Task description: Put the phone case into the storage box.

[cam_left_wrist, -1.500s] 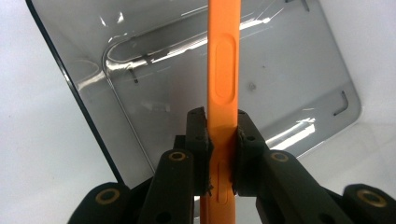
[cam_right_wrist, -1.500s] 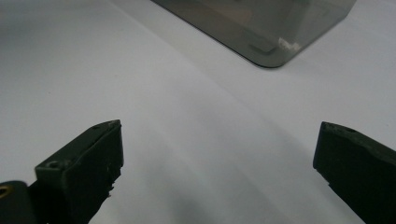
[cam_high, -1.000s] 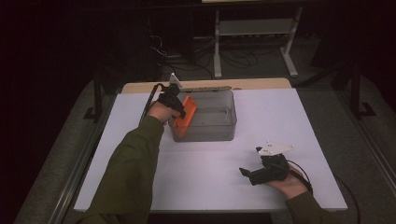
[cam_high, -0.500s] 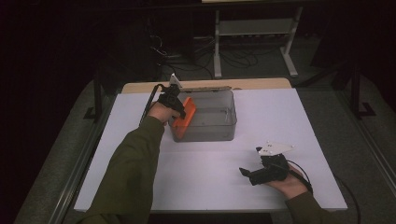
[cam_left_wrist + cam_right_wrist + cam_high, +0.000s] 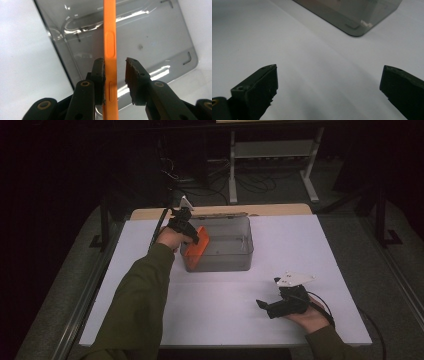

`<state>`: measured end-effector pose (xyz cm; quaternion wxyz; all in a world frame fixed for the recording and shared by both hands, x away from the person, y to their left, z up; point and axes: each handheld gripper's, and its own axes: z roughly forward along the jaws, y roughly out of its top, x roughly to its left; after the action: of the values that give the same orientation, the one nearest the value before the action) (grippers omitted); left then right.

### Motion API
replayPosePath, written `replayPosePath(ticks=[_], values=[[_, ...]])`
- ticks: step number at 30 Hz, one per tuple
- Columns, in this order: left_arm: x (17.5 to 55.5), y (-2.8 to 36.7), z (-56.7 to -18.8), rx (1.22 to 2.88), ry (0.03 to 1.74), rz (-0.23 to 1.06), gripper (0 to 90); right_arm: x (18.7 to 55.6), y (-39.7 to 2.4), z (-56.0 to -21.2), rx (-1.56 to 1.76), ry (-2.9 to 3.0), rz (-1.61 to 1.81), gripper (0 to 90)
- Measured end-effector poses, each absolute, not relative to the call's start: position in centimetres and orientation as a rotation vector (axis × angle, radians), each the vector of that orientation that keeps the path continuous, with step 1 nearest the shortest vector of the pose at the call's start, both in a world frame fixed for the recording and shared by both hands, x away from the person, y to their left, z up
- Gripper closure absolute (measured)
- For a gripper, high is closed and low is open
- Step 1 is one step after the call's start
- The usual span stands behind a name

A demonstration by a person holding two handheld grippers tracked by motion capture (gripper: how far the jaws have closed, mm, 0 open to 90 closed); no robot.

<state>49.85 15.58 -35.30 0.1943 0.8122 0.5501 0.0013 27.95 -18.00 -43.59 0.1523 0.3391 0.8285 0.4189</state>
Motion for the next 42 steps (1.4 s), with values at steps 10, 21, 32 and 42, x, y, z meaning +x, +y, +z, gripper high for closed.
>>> replayPosePath(ticks=[10, 21, 32, 42], values=[[49.9, 15.6, -33.9, 2.266, 1.51, 0.039, 65.6, 27.9, -18.0, -43.6, 0.975, 2.379, 1.202, 1.2], [49.6, 15.3, -32.7, 2.269, 1.423, 0.041, 58.7, 27.9, -18.0, -43.6, 0.974, 2.379, 1.202, 1.2], [49.2, 15.6, -31.8, 2.271, 1.286, 0.045, 48.5, 27.9, -18.0, -43.6, 0.973, 2.382, 1.199, 1.2], [48.4, 15.8, -31.3, 2.292, 1.122, 0.082, 36.2, 27.9, -18.0, -43.6, 0.978, 2.383, 1.195, 1.2]])
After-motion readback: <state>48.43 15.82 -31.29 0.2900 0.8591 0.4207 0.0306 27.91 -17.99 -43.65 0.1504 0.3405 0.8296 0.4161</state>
